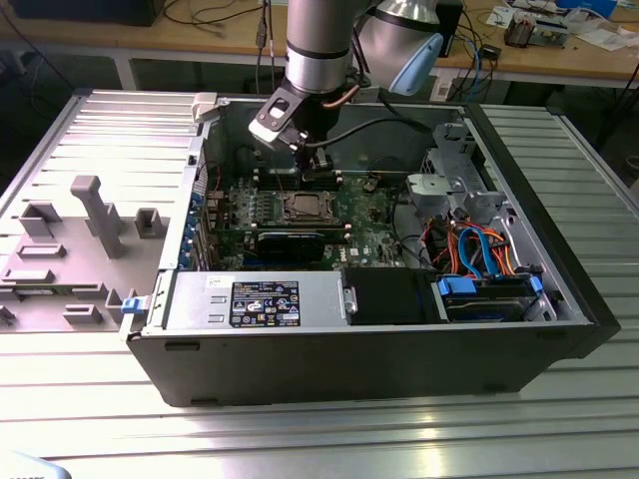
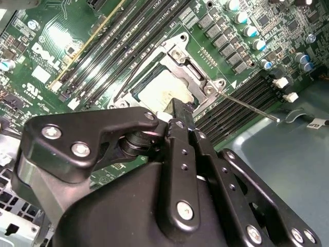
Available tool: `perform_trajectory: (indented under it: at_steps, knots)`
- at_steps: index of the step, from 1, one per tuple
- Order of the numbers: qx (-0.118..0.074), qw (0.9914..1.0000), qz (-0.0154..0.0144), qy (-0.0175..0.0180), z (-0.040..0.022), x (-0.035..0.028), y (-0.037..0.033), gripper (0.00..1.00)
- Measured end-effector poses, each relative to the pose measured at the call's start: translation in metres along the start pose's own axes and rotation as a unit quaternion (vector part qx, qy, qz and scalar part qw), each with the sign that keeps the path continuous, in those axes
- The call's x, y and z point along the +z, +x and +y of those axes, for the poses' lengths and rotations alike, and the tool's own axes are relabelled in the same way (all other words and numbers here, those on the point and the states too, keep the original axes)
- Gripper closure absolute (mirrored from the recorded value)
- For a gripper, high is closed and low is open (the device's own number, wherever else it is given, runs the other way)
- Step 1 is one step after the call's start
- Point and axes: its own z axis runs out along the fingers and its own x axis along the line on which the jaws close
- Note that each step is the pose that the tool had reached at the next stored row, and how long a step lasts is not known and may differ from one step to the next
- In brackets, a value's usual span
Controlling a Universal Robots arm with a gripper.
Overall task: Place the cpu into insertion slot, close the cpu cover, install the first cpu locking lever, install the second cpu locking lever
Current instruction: 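Install the first cpu locking lever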
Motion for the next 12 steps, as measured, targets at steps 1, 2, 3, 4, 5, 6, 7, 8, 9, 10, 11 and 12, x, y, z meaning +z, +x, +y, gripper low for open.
perform_trajectory:
  at_steps: [1, 2, 3, 4, 5, 6, 7, 8, 9, 10, 11, 12]
  knots:
    - [-0.003, 0.99999, -0.0001, 0.0000, 0.0000, 0.0000, 0.0000, 0.89]
    - [-0.007, 0.99998, -0.0002, 0.0001, 0.0000, 0.0000, 0.0000, 0.89]
    - [-0.010, 0.99995, -0.0003, 0.0001, 0.0000, 0.0000, 0.0000, 0.89]
    - [-0.014, 0.99991, -0.0004, 0.0001, 0.0000, 0.0000, 0.0000, 0.89]
    - [-0.016, 0.99987, -0.0004, 0.0001, 0.0000, 0.0000, 0.0000, 0.89]
    - [-0.019, 0.99982, -0.0005, 0.0002, 0.0000, 0.0000, 0.0000, 0.89]
    - [-0.023, 0.99972, -0.0006, 0.0002, 0.0000, 0.0000, 0.0000, 0.89]
    - [-0.026, 0.99966, -0.0007, 0.0002, 0.0000, 0.0000, 0.0000, 0.89]
    - [-0.029, 0.99958, -0.0008, 0.0002, 0.0000, 0.0000, 0.0000, 0.89]
    - [-0.033, 0.99946, -0.0009, 0.0003, 0.0000, 0.0000, 0.0000, 0.89]
    - [-0.035, 0.99938, -0.0009, 0.0003, 0.0000, 0.0000, 0.0000, 0.89]
    - [-0.038, 0.99929, -0.0010, 0.0003, 0.0000, 0.0000, 0.0000, 0.89]
